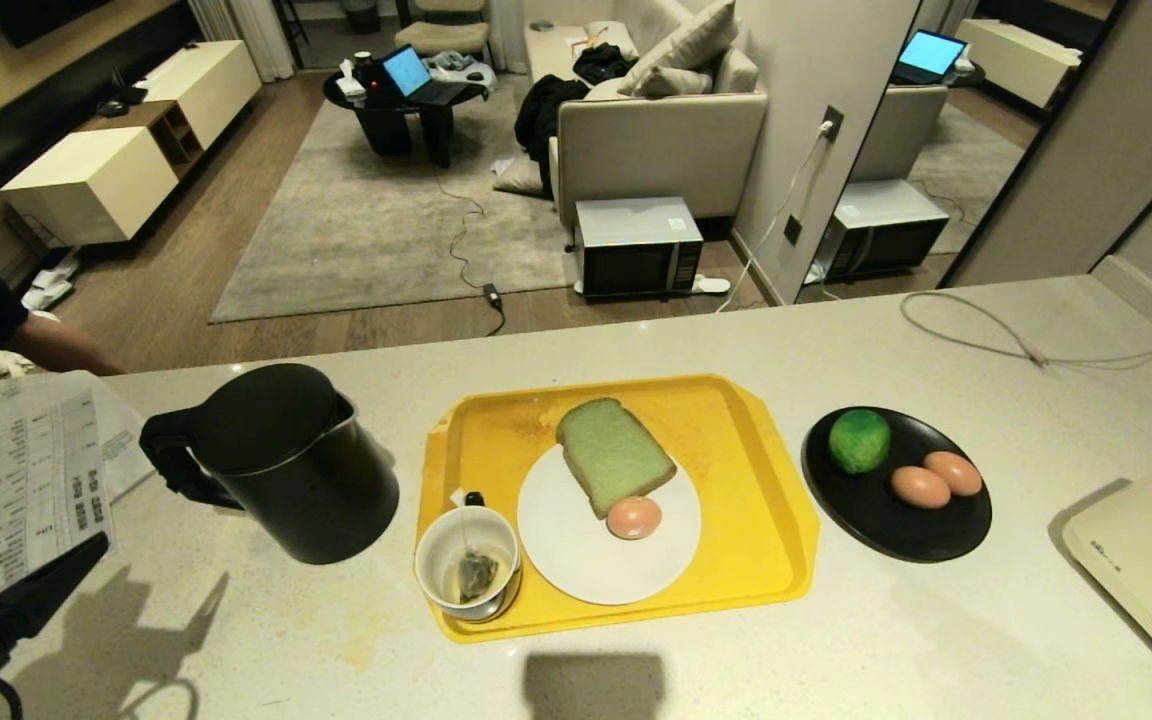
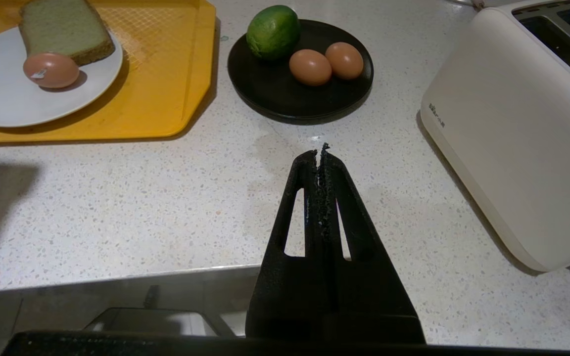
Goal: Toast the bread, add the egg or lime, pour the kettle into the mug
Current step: Pick up the kettle
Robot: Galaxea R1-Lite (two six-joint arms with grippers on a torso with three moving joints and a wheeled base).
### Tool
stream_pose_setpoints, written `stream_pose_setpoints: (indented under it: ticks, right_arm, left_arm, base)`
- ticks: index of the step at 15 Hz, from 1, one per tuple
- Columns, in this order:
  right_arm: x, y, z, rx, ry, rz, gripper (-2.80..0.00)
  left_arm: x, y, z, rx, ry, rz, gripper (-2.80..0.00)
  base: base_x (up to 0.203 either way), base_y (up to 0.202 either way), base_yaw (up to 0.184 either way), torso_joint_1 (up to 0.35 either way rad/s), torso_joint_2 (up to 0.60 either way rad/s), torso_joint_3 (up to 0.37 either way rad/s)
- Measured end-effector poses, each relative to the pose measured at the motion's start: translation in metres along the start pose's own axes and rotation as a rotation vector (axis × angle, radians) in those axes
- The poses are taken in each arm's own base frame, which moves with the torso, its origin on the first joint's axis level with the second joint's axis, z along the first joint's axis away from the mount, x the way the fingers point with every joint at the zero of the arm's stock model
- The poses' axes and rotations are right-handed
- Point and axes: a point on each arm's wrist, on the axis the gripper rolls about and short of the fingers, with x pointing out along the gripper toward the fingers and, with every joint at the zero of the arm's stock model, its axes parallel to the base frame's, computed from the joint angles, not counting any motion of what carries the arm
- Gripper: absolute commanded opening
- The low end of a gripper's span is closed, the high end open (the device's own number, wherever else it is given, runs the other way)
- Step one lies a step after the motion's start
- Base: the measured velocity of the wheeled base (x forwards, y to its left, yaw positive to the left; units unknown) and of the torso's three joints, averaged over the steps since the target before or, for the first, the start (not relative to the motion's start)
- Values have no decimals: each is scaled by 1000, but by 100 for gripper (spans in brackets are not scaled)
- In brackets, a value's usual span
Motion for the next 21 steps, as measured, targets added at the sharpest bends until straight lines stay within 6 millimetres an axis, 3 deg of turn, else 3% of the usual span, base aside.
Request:
stream_pose_setpoints:
  ticks: [21]
  right_arm:
    - [0,0,0,0,1,1,-280]
  left_arm:
    - [-9,-7,6,34,-40,7,0]
  base:
    - [0,0,0,-23,44,21]
